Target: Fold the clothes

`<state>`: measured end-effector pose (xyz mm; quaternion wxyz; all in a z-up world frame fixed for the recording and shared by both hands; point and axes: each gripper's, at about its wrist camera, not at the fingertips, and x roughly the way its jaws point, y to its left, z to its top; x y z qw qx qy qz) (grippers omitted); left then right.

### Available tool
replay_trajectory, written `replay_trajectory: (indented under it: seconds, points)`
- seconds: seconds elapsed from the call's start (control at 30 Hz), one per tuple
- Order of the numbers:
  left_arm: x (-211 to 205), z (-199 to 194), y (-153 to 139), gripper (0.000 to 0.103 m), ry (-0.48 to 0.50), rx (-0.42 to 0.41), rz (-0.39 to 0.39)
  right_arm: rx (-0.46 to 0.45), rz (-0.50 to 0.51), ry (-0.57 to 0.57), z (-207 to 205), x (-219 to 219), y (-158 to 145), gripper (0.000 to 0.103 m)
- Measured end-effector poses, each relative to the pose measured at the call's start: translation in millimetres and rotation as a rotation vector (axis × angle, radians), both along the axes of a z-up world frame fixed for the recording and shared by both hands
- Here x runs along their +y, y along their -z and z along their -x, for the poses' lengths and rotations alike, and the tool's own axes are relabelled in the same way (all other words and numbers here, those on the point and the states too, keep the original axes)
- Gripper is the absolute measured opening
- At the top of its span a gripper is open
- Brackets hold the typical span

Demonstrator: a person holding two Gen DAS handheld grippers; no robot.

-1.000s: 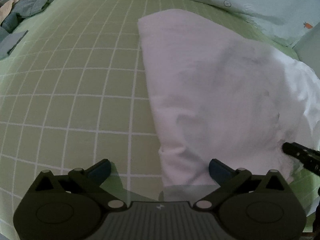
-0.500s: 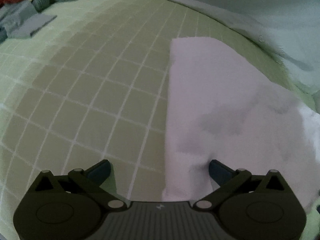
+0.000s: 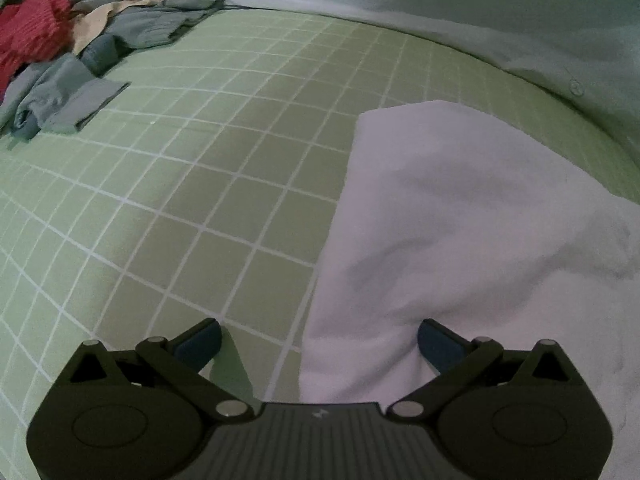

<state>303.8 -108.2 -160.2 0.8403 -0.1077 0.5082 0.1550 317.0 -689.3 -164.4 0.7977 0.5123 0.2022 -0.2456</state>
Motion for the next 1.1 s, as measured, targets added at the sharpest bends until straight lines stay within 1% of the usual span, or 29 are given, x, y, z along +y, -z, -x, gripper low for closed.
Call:
replay_trajectory:
  seconds: [0.03,0.07,0.13,0.17,0.2,0.23,0.27,0.3,0.37,0.4,0.47,0.53,0.6,0.7,0.83,0.93,1.1]
  points:
    - [0,-1,1,0.103,-0.004,-0.002,-0.001,-0.01,0.001,0.004,-9,-7,1,0.095]
    - [0,-2,2,0.103,-0.007,-0.005,-0.003,-0.023,-0.005,0.006,-18,-13,2,0.102]
    - [0,-1,2,0.103,-0.007,-0.014,-0.007,-0.037,-0.003,0.003,-33,-21,5,0.101]
    - [-1,-1,3,0.103,-0.007,-0.019,-0.009,-0.039,0.011,-0.003,-39,-23,5,0.096]
    - [-1,-1,3,0.103,-0.009,-0.022,-0.011,-0.029,0.023,-0.006,-44,-25,5,0.076]
    - [-1,-1,3,0.103,-0.012,-0.024,-0.012,-0.004,0.029,-0.002,-47,-28,7,0.06]
    - [-1,-1,3,0.103,-0.014,-0.026,-0.013,0.014,0.024,0.004,-48,-29,9,0.04]
    - [-1,-1,3,0.103,-0.016,-0.027,-0.013,0.006,0.012,0.011,-48,-31,9,0.032]
    - [-1,-1,4,0.103,-0.017,-0.03,-0.015,-0.041,0.022,0.011,-45,-29,3,0.02]
    - [-1,0,4,0.103,-0.017,-0.031,-0.015,-0.053,0.049,0.0,-44,-26,-3,0.017]
    - [-1,0,4,0.103,-0.016,-0.033,-0.016,-0.047,0.163,-0.049,-47,-11,-25,0.01]
    - [-1,0,4,0.103,-0.016,-0.035,-0.016,-0.054,0.288,-0.113,-50,7,-49,0.008]
    - [-1,0,4,0.103,-0.015,-0.037,-0.017,-0.089,0.385,-0.176,-51,27,-73,0.008]
    - [-2,1,4,0.103,-0.014,-0.043,-0.019,-0.163,0.485,-0.272,-51,58,-105,0.008]
    - [-2,2,4,0.103,-0.01,-0.048,-0.021,-0.255,0.609,-0.435,-49,114,-140,0.008]
    - [-1,1,4,0.103,-0.006,-0.047,-0.02,-0.313,0.66,-0.559,-46,156,-153,0.008]
    - [0,1,3,0.103,0.008,-0.047,-0.018,-0.319,0.619,-0.742,-64,219,-133,0.007]
